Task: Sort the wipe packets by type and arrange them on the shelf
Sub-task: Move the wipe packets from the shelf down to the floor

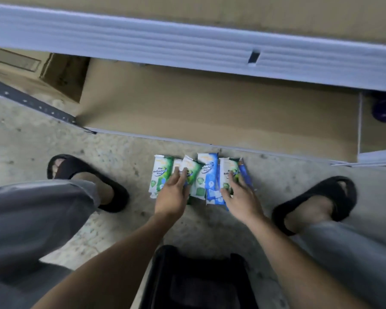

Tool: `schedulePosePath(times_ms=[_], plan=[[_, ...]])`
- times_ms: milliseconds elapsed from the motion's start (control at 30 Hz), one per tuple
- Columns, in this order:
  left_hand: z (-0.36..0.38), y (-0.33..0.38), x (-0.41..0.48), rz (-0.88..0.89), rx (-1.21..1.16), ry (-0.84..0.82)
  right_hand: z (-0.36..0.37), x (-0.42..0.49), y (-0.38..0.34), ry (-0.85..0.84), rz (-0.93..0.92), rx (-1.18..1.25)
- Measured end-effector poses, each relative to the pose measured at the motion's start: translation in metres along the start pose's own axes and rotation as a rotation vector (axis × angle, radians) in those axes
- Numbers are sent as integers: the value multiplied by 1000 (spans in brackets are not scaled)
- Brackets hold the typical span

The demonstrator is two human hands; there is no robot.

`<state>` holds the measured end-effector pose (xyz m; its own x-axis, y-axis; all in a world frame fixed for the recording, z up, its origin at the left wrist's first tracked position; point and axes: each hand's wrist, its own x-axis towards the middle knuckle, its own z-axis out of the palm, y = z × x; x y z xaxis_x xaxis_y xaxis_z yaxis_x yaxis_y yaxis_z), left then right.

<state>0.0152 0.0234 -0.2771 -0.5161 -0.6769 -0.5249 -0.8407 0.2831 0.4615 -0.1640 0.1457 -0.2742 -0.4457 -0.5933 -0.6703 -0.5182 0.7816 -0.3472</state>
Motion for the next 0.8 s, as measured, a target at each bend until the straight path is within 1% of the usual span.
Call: schedulePosePath(times_ms=[67, 133, 333, 500, 633, 800], plan=[[4, 0, 1, -11, 25, -8, 7, 0, 9, -38, -20, -91], [6, 0, 3, -18, 42, -13, 11, 3, 14, -29, -17, -126], [-3, 2, 10, -22, 71, -81, 2, 14, 10, -59, 56, -135], [-25, 14, 6, -29, 153, -147, -13, -4, 6, -7, 25, -113], [-43, 29, -8, 29, 290, -100, -30, -28, -3, 42, 8, -95], [-68, 57, -31, 112, 356, -23, -63, -63, -27, 171, -50, -42]])
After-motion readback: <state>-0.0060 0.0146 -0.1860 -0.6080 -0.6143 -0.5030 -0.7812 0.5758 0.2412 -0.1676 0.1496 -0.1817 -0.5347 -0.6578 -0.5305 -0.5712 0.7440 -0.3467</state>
